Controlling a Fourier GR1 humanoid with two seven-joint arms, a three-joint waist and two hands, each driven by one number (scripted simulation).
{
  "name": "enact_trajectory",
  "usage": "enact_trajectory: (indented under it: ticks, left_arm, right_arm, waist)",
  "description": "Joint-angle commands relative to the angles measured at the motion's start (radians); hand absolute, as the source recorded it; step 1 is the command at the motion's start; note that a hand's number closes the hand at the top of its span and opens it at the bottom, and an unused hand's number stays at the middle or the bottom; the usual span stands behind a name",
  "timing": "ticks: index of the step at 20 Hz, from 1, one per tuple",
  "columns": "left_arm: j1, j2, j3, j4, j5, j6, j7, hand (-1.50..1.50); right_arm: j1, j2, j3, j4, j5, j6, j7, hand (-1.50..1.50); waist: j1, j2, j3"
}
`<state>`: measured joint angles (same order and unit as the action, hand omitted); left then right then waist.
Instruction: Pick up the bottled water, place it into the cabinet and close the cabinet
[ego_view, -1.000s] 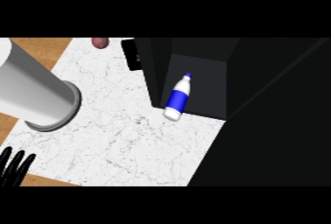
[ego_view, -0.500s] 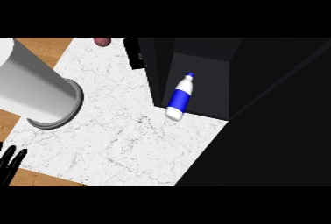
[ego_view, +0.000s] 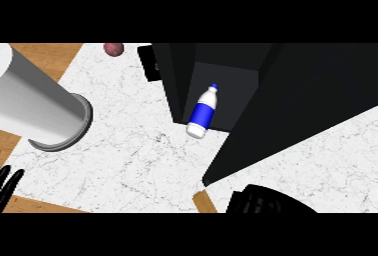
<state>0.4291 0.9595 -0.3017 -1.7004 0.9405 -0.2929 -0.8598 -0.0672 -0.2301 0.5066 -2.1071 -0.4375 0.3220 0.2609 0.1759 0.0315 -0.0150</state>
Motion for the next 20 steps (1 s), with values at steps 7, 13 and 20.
enact_trajectory:
  ticks: [7, 13, 20]
  left_arm:
    - [0.037, -0.007, 0.016, 0.013, 0.031, -0.062, -0.011, -1.5]
    - [0.045, -0.012, 0.033, 0.011, 0.026, -0.09, -0.013, -1.5]
    - [0.009, -0.021, 0.057, 0.005, 0.036, -0.064, 0.026, -1.5]
  right_arm:
    - [-0.464, 0.201, -0.259, 0.502, 0.126, -0.303, 0.097, 1.5]
    - [-0.699, 0.21, -0.345, 0.864, 0.156, -0.275, 0.01, 1.5]
    - [-0.775, 0.203, -0.39, 0.966, 0.161, -0.258, -0.041, 1.5]
  waist:
    - [-0.048, -0.012, 0.012]
    - [-0.06, -0.007, 0.014]
    - [-0.084, -0.005, 0.014]
